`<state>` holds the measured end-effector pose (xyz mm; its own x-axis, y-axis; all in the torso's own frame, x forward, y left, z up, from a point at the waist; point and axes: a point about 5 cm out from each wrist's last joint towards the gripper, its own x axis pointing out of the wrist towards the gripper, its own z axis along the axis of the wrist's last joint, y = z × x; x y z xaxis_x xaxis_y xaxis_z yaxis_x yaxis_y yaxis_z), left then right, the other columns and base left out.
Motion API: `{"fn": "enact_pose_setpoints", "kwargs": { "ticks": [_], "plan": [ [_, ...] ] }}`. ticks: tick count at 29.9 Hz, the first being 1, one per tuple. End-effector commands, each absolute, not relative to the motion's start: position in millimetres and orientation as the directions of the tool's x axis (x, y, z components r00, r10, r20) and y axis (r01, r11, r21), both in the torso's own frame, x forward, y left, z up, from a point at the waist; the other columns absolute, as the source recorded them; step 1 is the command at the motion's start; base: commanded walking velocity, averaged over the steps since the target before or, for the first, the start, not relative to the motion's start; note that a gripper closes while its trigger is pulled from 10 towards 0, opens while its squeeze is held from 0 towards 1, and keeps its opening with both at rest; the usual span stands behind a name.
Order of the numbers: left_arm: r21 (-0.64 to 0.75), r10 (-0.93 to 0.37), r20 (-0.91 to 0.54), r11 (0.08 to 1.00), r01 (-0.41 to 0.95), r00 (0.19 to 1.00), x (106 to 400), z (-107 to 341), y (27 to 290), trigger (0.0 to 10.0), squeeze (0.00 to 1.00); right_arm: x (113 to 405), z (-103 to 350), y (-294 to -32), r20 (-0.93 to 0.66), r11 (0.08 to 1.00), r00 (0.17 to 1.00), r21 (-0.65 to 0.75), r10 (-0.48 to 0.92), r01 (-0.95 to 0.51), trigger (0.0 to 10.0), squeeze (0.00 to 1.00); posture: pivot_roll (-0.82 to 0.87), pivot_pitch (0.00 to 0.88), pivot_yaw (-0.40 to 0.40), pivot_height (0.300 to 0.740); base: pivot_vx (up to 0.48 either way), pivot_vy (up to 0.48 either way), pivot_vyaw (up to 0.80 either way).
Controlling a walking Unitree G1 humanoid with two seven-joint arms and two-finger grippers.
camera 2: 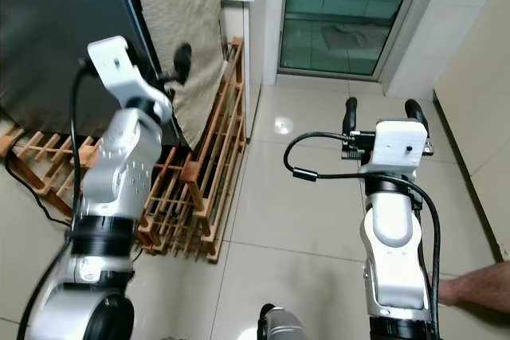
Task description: Restocking fridge
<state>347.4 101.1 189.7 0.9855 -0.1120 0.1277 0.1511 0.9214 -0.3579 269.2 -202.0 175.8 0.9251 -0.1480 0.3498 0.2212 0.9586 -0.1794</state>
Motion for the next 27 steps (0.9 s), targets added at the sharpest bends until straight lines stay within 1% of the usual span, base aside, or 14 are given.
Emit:
{"fn": "enact_pose_setpoints", "kwargs": {
  "ticks": [1,5,7,16,21,27],
  "plan": [
    [-0.335,-0.139,0.169,0.923,0.19,0.976,347,200,94,10.0,0.0,267,179,-201,0.368,0.96,0.92,-0.181,-0.137,0.215,10.0,0.27,-0.24,0.098,0.048,0.732,0.0,0.0,0.0],
    [-0.336,-0.125,0.162,0.926,0.174,0.979,353,198,91,10.0,0.0,269,181,-198,0.374,0.962,0.918,-0.173,-0.132,0.209,10.0,0.27,-0.24,0.104,0.046,0.732,0.0,0.0,0.0],
    [-0.322,-0.102,0.154,0.935,0.147,0.983,361,198,94,10.0,0.0,270,184,-195,0.382,0.965,0.916,-0.168,-0.125,0.201,10.0,0.27,-0.25,0.112,0.046,0.732,0.0,0.0,0.0],
    [-0.291,-0.071,0.18,0.949,0.122,0.981,374,207,98,10.0,0.0,264,183,-198,0.369,0.964,0.921,-0.176,-0.126,0.202,10.0,0.27,-0.27,0.137,0.042,0.732,0.0,0.0,0.0],
    [-0.296,-0.079,0.189,0.946,0.134,0.979,375,208,95,10.0,0.0,263,182,-199,0.364,0.962,0.923,-0.18,-0.129,0.205,10.0,0.27,-0.27,0.143,0.043,0.732,0.0,0.0,0.0],
    [-0.297,-0.115,0.206,0.939,0.174,0.972,378,209,82,10.0,0.0,260,182,-198,0.358,0.962,0.924,-0.179,-0.131,0.206,10.0,0.27,-0.27,0.154,0.044,0.732,0.0,0.0,0.0]
  ]
}}
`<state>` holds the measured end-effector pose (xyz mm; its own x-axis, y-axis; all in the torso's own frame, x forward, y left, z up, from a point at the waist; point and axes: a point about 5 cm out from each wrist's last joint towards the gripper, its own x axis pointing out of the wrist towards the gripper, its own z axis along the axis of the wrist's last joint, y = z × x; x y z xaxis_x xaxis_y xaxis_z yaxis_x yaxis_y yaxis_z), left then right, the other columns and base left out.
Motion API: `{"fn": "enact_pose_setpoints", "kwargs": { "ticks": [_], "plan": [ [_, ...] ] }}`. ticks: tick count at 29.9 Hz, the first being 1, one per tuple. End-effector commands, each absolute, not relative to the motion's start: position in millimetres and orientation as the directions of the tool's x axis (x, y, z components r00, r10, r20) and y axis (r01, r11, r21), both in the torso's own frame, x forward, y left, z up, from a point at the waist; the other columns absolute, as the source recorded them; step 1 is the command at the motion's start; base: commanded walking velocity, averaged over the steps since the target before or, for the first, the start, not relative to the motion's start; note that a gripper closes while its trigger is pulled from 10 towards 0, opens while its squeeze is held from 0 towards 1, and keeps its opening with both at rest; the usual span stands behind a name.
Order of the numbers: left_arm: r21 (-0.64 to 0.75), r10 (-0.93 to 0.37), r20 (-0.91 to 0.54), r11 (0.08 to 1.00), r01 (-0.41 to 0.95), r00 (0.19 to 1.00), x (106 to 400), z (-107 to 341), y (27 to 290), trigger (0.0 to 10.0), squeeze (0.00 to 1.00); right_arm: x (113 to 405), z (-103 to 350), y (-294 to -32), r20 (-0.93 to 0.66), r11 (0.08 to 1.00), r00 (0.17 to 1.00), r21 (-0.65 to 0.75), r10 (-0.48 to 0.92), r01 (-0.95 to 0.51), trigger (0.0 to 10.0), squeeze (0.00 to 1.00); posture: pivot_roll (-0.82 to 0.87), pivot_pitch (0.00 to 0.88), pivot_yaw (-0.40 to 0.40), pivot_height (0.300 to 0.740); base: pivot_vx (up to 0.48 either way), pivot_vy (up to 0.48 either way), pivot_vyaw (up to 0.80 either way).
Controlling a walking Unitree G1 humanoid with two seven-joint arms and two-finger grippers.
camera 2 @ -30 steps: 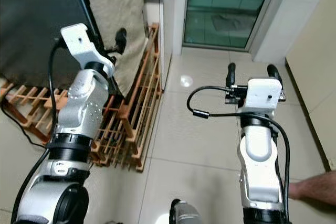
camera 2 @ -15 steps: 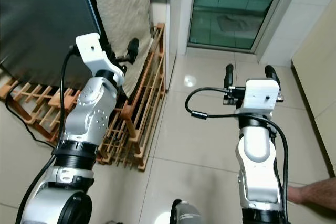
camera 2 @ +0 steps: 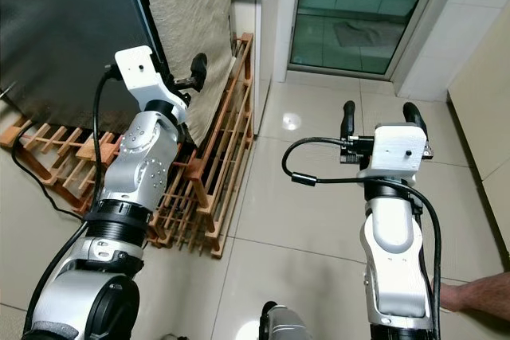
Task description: Restocking fridge
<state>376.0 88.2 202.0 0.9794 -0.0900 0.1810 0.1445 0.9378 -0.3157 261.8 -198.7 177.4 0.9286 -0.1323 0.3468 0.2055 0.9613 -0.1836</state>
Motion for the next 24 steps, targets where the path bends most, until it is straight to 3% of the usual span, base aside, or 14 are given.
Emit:
{"fn": "enact_pose_setpoints", "kwargs": {
  "ticks": [1,12,24],
  "plan": [
    [-0.294,-0.117,0.204,0.94,0.175,0.972,379,209,80,10.0,0.0,260,181,-197,0.357,0.962,0.925,-0.179,-0.131,0.205,10.0,0.27,-0.27,0.155,0.044,0.732,0.0,0.0,0.0],
    [-0.317,-0.077,0.189,0.939,0.134,0.979,393,215,74,10.0,0.0,254,179,-198,0.343,0.959,0.928,-0.18,-0.146,0.218,10.0,0.27,-0.29,0.175,0.056,0.732,0.0,0.0,0.0],
    [-0.279,-0.001,0.179,0.959,0.051,0.984,394,203,97,10.0,0.0,249,177,-200,0.33,0.955,0.93,-0.186,-0.161,0.231,10.0,0.27,-0.3,0.182,0.057,0.732,0.0,0.0,0.0]
  ]
}}
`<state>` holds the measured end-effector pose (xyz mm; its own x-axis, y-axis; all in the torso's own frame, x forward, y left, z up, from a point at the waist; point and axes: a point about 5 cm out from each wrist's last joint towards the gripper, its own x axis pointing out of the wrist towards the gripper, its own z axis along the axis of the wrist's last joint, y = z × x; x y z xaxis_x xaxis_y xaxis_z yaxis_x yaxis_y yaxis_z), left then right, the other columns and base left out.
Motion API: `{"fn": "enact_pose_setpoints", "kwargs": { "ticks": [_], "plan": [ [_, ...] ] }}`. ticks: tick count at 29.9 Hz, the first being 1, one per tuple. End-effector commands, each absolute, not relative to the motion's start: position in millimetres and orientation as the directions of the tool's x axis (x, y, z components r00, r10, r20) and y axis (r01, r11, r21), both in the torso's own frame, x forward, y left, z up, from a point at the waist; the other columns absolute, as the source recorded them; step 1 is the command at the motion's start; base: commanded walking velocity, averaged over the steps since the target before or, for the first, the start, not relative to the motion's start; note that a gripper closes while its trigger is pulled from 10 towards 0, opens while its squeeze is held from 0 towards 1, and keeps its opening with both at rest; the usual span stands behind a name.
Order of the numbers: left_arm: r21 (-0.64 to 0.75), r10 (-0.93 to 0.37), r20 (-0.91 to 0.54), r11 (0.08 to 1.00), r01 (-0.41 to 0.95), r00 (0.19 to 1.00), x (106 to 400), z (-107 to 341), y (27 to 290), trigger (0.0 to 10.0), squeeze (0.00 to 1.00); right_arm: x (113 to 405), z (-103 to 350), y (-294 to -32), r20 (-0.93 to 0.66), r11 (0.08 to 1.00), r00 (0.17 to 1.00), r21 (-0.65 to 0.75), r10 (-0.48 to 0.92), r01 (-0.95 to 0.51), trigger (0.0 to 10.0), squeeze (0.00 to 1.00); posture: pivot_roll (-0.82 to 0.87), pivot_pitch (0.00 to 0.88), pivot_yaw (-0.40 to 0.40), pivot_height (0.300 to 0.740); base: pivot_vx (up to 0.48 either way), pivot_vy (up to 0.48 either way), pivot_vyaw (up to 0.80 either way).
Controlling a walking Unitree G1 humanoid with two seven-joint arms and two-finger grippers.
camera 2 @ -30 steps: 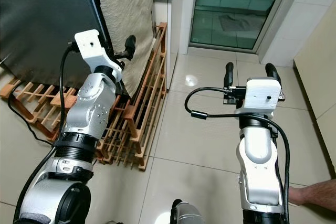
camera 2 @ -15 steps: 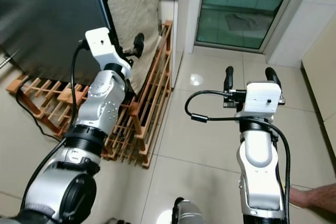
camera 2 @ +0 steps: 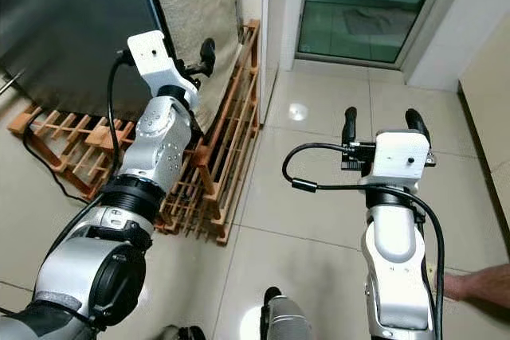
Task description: Restocking fridge
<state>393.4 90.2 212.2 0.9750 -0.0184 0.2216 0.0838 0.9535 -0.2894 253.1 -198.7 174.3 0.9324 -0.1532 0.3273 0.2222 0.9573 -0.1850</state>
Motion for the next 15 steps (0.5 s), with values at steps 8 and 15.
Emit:
{"fn": "enact_pose_setpoints", "kwargs": {
  "ticks": [8,15],
  "plan": [
    [-0.275,0.04,0.206,0.961,0.018,0.978,394,205,114,10.0,0.0,253,176,-200,0.329,0.955,0.931,-0.186,-0.16,0.23,10.0,0.27,-0.29,0.165,0.058,0.732,0.0,0.0,0.0],
    [-0.283,0.031,0.226,0.959,0.036,0.974,394,209,116,10.0,0.0,255,177,-200,0.335,0.956,0.93,-0.188,-0.154,0.226,10.0,0.27,-0.28,0.148,0.055,0.732,0.0,0.0,0.0]
  ]
}}
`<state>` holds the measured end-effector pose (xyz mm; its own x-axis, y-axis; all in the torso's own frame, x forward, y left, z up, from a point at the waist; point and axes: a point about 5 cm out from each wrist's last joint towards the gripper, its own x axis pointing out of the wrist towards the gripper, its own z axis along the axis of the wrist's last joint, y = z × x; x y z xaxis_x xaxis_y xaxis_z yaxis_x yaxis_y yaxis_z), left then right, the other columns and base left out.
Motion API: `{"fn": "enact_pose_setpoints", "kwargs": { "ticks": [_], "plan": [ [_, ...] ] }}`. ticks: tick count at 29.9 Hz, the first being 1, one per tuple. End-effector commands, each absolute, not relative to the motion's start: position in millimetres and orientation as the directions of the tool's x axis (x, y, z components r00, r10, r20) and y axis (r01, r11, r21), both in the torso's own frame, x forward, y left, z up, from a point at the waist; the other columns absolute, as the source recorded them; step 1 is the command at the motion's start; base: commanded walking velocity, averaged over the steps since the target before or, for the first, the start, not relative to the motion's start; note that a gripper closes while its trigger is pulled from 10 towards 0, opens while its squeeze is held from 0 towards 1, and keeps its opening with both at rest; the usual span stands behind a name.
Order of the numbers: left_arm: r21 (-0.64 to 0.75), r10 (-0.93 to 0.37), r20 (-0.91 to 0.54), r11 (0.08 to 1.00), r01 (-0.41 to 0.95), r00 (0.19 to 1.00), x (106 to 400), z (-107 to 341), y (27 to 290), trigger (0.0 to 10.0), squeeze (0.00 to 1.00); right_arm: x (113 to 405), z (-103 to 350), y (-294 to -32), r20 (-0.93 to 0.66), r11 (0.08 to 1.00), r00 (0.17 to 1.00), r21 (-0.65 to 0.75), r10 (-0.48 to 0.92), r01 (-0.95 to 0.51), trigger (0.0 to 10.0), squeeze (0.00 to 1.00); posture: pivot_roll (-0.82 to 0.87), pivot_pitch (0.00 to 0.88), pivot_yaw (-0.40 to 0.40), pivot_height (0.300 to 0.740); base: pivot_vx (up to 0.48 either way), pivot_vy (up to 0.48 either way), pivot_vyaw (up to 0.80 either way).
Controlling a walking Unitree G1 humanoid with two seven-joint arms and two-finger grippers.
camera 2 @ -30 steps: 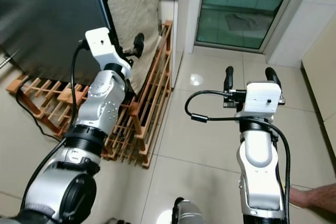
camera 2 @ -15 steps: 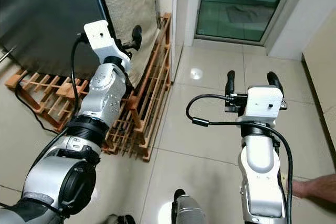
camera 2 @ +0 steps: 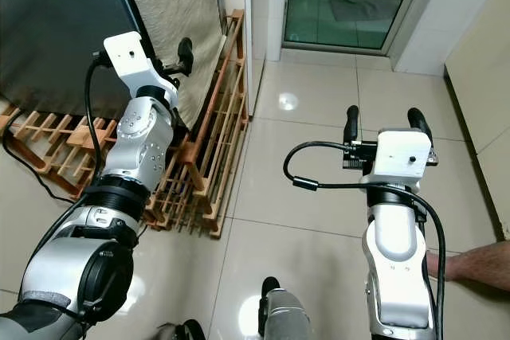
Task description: Restocking fridge
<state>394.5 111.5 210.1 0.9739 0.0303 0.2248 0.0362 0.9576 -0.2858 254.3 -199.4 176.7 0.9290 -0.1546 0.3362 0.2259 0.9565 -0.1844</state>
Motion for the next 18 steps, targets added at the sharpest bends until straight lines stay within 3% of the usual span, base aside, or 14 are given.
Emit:
{"fn": "enact_pose_setpoints", "kwargs": {
  "ticks": [1,9,11,12,13,14,16,18],
  "plan": [
    [-0.279,0.023,0.229,0.959,0.043,0.973,392,209,115,10.0,0.0,255,177,-200,0.334,0.956,0.93,-0.188,-0.153,0.225,10.0,0.27,-0.28,0.148,0.055,0.732,0.0,0.0,0.0],
    [-0.287,-0.019,0.23,0.954,0.087,0.973,393,205,105,10.0,0.0,257,176,-200,0.334,0.957,0.932,-0.191,-0.145,0.217,10.0,0.27,-0.28,0.137,0.046,0.732,0.0,0.0,0.0],
    [-0.315,-0.168,0.227,0.919,0.236,0.959,395,205,83,10.0,0.0,258,177,-199,0.334,0.958,0.932,-0.19,-0.142,0.214,10.0,0.27,-0.27,0.135,0.045,0.732,0.0,0.0,0.0],
    [-0.315,-0.168,0.227,0.919,0.236,0.959,395,205,83,10.0,0.0,258,177,-199,0.334,0.958,0.932,-0.19,-0.142,0.214,10.0,0.27,-0.27,0.135,0.045,0.732,0.0,0.0,0.0],
    [-0.309,-0.326,0.229,0.87,0.386,0.917,392,204,62,10.0,0.0,259,177,-199,0.335,0.959,0.932,-0.189,-0.141,0.213,10.0,0.27,-0.27,0.134,0.046,0.732,0.0,0.0,0.0],
    [-0.309,-0.326,0.229,0.87,0.386,0.917,392,204,62,10.0,0.0,259,177,-199,0.335,0.959,0.932,-0.189,-0.141,0.213,10.0,0.27,-0.27,0.134,0.046,0.732,0.0,0.0,0.0],
    [-0.251,-0.489,0.252,0.801,0.544,0.835,386,207,38,10.0,0.0,261,178,-198,0.337,0.959,0.931,-0.188,-0.141,0.213,10.0,0.27,-0.28,0.136,0.049,0.732,0.0,0.0,0.0],
    [-0.242,-0.544,0.27,0.76,0.603,0.794,383,209,28,10.0,0.0,261,178,-198,0.339,0.959,0.93,-0.189,-0.14,0.213,10.0,0.27,-0.28,0.139,0.051,0.732,0.0,0.0,0.0]
  ]
}}
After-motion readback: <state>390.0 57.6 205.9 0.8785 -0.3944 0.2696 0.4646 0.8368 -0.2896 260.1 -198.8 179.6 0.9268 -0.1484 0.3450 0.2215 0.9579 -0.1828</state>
